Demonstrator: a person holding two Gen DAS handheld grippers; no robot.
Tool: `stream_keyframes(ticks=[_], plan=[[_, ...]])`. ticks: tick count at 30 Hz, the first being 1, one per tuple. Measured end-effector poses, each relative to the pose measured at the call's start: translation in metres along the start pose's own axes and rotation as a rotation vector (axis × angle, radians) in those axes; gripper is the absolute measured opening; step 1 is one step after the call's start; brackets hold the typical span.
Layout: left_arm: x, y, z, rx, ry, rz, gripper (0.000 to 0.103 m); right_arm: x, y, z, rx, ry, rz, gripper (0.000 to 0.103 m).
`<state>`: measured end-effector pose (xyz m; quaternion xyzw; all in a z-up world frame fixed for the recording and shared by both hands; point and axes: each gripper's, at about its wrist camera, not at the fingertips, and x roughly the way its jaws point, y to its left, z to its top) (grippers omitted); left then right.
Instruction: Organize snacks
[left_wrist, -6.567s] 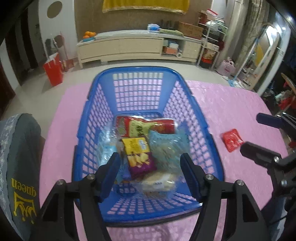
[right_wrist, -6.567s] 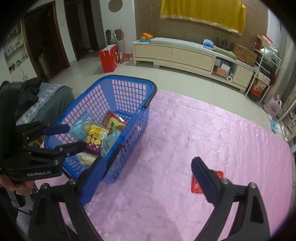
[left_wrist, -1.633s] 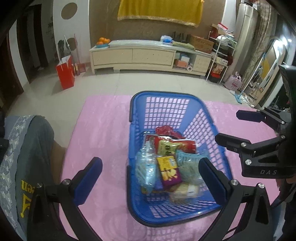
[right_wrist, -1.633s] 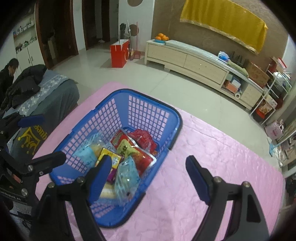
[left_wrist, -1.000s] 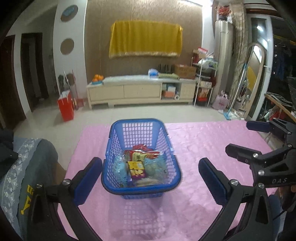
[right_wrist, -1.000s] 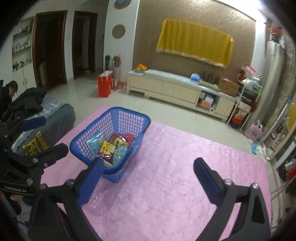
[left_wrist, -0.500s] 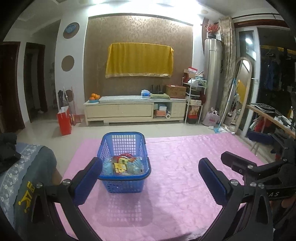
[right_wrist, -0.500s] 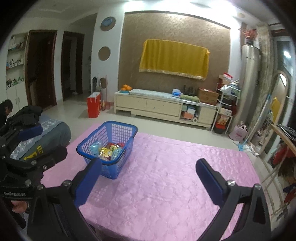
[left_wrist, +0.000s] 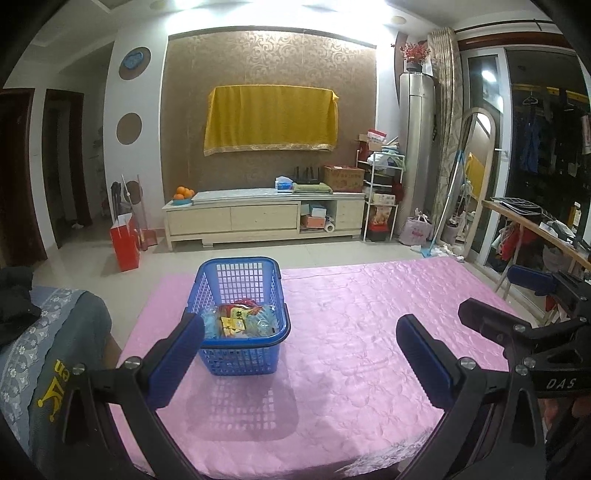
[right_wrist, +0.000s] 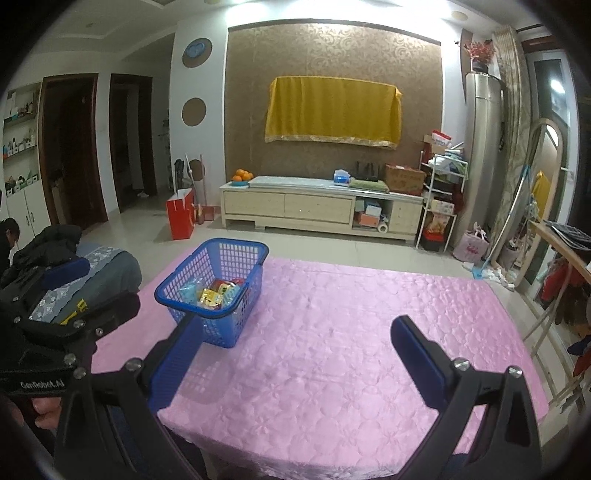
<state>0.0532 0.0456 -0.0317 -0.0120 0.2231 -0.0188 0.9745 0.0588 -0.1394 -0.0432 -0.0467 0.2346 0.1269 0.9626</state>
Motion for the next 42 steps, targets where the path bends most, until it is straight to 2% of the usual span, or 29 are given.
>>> stream_keyframes(ticks=[42], plan=[[-0.0029,-0.0004,-0.0066,-0.002,0.019,-0.021,0.103,-0.0038,0.0002,-0.0023,0.011,-0.001,-0.024,0.103]])
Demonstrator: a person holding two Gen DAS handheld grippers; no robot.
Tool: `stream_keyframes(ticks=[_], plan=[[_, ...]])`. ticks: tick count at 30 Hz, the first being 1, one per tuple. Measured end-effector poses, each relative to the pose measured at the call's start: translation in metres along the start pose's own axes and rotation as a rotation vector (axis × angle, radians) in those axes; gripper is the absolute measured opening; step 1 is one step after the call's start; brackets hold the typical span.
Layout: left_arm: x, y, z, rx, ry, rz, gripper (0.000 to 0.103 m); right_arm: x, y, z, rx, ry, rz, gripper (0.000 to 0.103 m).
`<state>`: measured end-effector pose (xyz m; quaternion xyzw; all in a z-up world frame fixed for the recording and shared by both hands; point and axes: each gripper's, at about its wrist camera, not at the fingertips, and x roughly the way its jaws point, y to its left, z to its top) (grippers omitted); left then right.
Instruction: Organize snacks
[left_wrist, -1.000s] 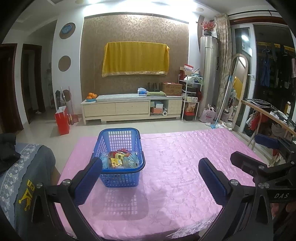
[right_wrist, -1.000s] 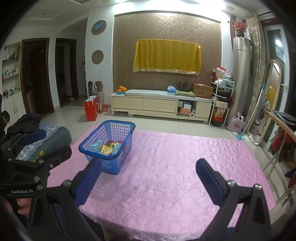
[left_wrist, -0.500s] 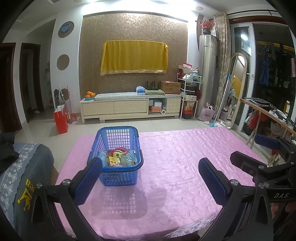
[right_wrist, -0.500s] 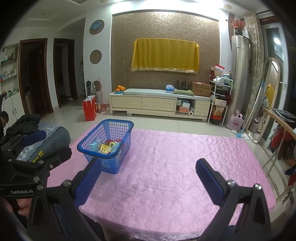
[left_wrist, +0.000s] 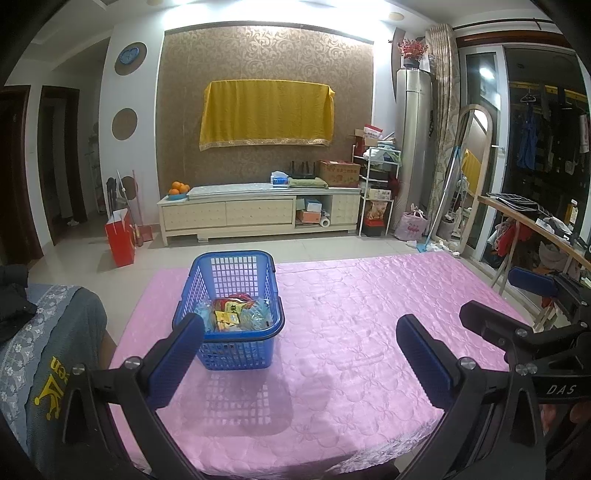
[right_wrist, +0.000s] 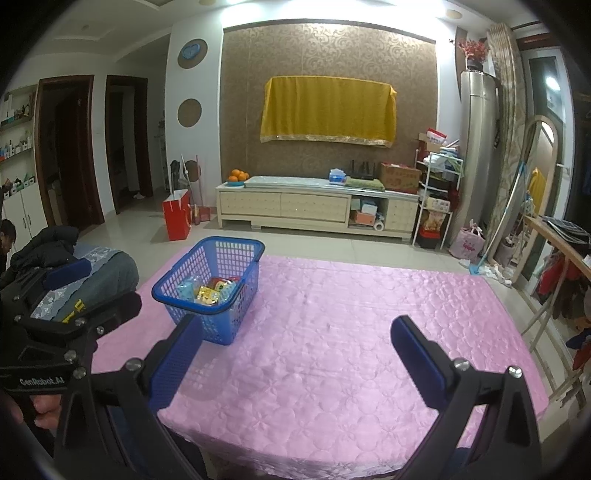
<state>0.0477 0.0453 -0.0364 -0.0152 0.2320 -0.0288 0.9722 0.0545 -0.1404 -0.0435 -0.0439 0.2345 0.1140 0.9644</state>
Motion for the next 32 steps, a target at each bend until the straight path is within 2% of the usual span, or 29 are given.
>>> stream_keyframes(ticks=[32], plan=[[-0.0007,0.0041,-0.0015,-0.003,0.011,0.001,0.103,-0.0001,0.0053,-0.0036,-0.004,0.01,-0.007,0.103]])
